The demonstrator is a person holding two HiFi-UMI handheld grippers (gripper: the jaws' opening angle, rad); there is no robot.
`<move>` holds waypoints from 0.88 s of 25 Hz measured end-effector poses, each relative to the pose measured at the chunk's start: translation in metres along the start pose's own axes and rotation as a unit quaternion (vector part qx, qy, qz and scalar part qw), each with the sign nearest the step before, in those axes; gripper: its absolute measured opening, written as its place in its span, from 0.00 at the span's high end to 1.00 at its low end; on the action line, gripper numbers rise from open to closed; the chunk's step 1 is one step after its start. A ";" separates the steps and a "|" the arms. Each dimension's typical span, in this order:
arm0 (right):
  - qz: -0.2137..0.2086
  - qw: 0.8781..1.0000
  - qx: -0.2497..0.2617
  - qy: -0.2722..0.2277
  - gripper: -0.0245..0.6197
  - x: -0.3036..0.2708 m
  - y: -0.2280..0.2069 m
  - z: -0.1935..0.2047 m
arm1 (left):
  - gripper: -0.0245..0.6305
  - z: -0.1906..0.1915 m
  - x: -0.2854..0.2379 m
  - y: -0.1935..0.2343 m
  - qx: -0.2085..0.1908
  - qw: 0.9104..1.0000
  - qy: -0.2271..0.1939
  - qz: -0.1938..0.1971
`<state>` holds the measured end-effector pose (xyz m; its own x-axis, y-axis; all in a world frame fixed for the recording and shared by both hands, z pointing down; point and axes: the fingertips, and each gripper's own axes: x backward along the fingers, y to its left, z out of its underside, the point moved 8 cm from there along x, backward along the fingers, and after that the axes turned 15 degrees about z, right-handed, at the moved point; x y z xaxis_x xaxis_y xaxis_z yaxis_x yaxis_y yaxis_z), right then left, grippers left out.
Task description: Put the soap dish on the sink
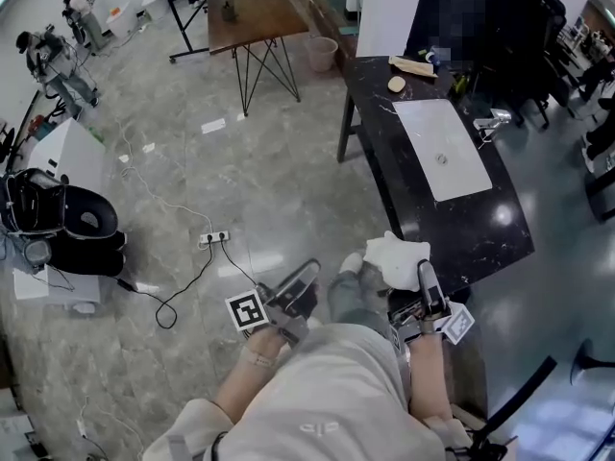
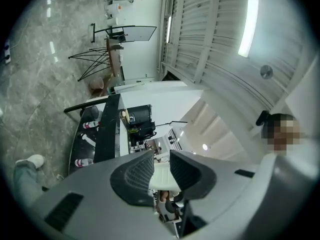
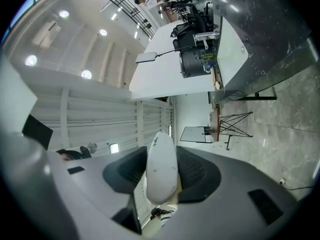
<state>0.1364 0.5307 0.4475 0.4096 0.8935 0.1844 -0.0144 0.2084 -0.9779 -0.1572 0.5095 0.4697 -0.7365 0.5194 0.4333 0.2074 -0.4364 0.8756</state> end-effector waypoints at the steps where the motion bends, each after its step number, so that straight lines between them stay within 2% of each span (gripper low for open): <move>1: 0.000 1.000 -0.001 0.000 0.66 -0.004 -0.002 -0.002 | 0.81 -0.003 0.000 0.002 0.000 1.000 -0.001 -0.003; 8: 0.007 1.000 -0.014 0.001 0.66 -0.038 -0.028 -0.019 | 0.81 -0.030 -0.012 0.031 0.003 1.000 -0.007 -0.020; 16: 0.015 1.000 -0.026 0.000 0.66 -0.104 -0.051 -0.054 | 0.81 -0.080 -0.056 0.067 0.009 0.999 -0.001 -0.032; 22: 0.013 0.999 -0.031 0.011 0.66 -0.167 -0.057 -0.091 | 0.81 -0.126 -0.098 0.092 0.004 0.999 -0.013 -0.038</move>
<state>0.1522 0.3336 0.4637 0.4305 0.8886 0.1581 0.0307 0.1606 -0.9865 -0.1474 0.3260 0.4807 -0.7335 0.5699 0.3704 0.1557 -0.3895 0.9078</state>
